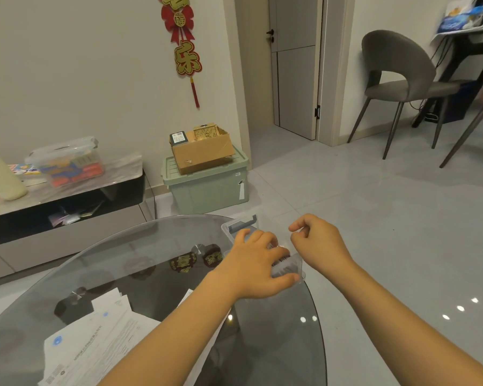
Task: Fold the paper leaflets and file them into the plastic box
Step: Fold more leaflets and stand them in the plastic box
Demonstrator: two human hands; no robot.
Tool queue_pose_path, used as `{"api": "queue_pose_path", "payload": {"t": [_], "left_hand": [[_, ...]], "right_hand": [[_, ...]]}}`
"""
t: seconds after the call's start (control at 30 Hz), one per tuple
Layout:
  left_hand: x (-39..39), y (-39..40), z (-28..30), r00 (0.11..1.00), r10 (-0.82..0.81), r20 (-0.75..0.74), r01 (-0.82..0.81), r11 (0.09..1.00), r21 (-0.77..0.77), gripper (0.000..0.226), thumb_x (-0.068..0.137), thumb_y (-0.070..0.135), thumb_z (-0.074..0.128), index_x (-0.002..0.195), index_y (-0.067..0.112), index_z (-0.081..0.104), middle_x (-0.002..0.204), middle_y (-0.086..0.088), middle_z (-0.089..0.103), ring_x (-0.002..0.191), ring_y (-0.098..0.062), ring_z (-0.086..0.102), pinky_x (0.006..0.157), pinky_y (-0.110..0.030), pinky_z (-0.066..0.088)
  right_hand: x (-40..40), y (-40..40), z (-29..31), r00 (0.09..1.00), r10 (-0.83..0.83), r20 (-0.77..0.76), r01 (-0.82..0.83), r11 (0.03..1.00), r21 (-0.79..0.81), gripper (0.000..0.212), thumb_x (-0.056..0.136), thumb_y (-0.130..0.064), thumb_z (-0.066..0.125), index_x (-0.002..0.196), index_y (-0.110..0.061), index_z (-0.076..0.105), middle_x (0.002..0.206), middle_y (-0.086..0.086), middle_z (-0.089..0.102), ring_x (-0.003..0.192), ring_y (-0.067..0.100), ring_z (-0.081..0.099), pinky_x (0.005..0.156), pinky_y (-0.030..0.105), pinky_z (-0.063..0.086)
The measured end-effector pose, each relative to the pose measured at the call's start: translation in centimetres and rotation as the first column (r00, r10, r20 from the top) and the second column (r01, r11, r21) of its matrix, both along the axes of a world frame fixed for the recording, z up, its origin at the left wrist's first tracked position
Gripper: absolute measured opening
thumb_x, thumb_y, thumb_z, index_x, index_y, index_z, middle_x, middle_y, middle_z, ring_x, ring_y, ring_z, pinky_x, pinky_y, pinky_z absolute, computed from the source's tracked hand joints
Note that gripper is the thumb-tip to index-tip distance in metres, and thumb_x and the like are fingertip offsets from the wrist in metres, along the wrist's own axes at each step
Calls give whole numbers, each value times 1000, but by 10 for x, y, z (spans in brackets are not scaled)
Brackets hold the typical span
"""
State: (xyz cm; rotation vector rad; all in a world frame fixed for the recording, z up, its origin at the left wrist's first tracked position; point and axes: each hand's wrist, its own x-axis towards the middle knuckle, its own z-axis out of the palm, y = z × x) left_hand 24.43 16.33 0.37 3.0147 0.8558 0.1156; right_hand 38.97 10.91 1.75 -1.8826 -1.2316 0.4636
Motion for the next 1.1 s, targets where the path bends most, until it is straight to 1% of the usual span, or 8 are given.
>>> {"api": "queue_pose_path", "payload": {"t": [0.1, 0.27, 0.4, 0.57, 0.7, 0.8, 0.9, 1.1], "left_hand": [[-1, -2, 1, 1000, 13, 4, -13, 1000, 0, 84, 71, 73, 11, 132, 30, 48, 128, 4, 43, 127, -14, 32, 115, -44, -2], [-10, -10, 5, 995, 55, 88, -56, 998, 4, 86, 73, 71, 14, 144, 26, 33, 140, 5, 38, 136, -11, 25, 117, -43, -7], [-32, -29, 18, 983, 77, 169, -82, 996, 19, 80, 76, 67, 20, 142, 26, 38, 135, 7, 44, 132, -9, 30, 117, -39, -4], [-71, -66, 24, 977, 109, 185, -121, 991, 53, 70, 78, 59, 28, 137, 26, 45, 128, 7, 49, 125, -9, 37, 116, -36, -1], [-97, -98, 14, 955, 201, 218, -206, 979, -2, 69, 79, 60, 25, 137, 29, 44, 128, 10, 50, 126, -8, 37, 116, -35, -1], [-116, -122, -2, 939, 288, 189, -287, 957, -37, 63, 83, 56, 28, 139, 31, 40, 133, 13, 45, 129, -7, 34, 117, -34, 0], [-135, -132, -13, 922, 385, 52, -382, 923, -52, 57, 90, 53, 30, 143, 33, 31, 141, 14, 37, 133, -7, 25, 117, -33, 0], [-156, -127, -31, 861, 505, -61, -508, 850, -138, 55, 95, 45, 41, 145, 27, 27, 149, 7, 30, 135, -17, 28, 115, -35, 17]], "right_hand": [[-4, 0, 0, 999, 29, 34, -28, 1000, -6, 17, 87, -7, 51, 101, -13, 61, 82, -3, 53, 68, 9, 50, 57, 15, 38], [-5, -10, 1, 996, 52, 67, -53, 998, 15, 18, 87, -11, 53, 103, -17, 60, 101, 2, 56, 80, 15, 54, 72, 26, 43], [-10, -24, 2, 985, 116, 129, -127, 989, 82, 17, 86, -16, 58, 102, -21, 60, 95, -1, 57, 75, 11, 53, 70, 25, 44], [-35, -44, 2, 941, 262, 213, -283, 956, 75, 15, 86, -18, 60, 100, -23, 60, 89, -4, 57, 69, 6, 50, 64, 21, 42], [-60, -59, 2, 895, 351, 276, -379, 924, 55, 17, 87, -16, 57, 102, -21, 61, 87, -5, 58, 74, 9, 50, 72, 27, 46], [-76, -69, 1, 849, 460, 258, -468, 883, -36, 20, 87, -15, 56, 105, -21, 61, 82, -9, 56, 70, 6, 50, 75, 27, 47], [-88, -74, -1, 786, 549, 286, -539, 834, -120, 22, 86, -15, 56, 107, -21, 61, 84, -7, 60, 70, 5, 51, 75, 27, 48], [-106, -73, -8, 714, 612, 341, -560, 791, -248, 28, 86, -16, 54, 113, -23, 60, 92, -7, 63, 81, 9, 56, 80, 33, 52]]}}
